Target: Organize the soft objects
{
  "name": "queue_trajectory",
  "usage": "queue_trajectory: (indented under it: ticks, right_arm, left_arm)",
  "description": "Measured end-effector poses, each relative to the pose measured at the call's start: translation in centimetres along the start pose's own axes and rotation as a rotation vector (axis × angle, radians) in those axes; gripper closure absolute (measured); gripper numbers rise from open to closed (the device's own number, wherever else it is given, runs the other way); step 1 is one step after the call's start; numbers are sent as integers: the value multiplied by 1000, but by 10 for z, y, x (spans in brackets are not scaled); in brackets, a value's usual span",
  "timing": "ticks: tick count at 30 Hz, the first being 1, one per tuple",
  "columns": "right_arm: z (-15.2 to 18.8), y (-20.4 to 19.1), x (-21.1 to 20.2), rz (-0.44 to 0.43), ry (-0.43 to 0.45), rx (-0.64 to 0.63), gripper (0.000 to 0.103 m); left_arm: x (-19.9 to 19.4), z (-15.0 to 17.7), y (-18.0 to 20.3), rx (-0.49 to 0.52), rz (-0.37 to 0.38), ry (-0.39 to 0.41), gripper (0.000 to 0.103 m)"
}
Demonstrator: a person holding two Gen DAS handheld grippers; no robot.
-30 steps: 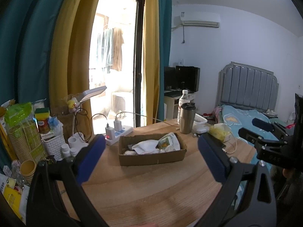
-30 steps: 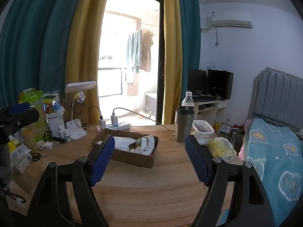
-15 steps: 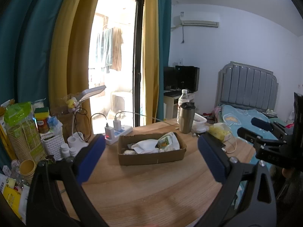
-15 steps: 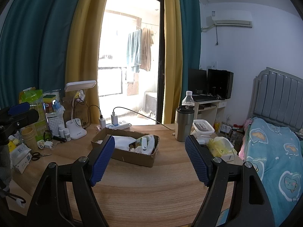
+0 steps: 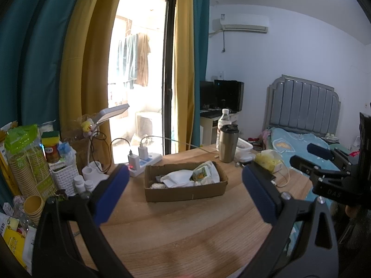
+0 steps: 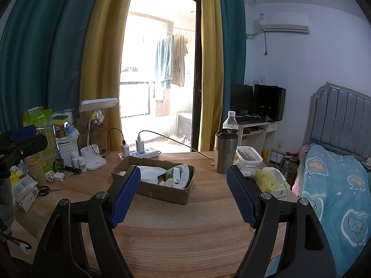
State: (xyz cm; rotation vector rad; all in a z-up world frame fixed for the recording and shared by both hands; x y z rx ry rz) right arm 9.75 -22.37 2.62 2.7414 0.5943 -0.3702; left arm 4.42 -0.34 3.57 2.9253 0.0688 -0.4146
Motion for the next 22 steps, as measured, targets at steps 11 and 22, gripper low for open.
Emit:
queue_trajectory:
  ticks: [11, 22]
  right_arm:
    - [-1, 0, 0, 0, 0, 0, 23]
    - [0, -1, -6, 3, 0, -10, 23]
  left_arm:
    - [-1, 1, 1, 1, 1, -2, 4]
    - [5, 6, 2, 0, 3, -8, 4]
Point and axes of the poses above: each gripper's, at about its wrist camera, not at the fingertips, and x roughly the way its jaws point, y to its right, z to its underside, the point moved 3 cm from there along x, roughly the way its jaws point, and after that the axes turned 8 degrees about -x, right-handed, at the moved point
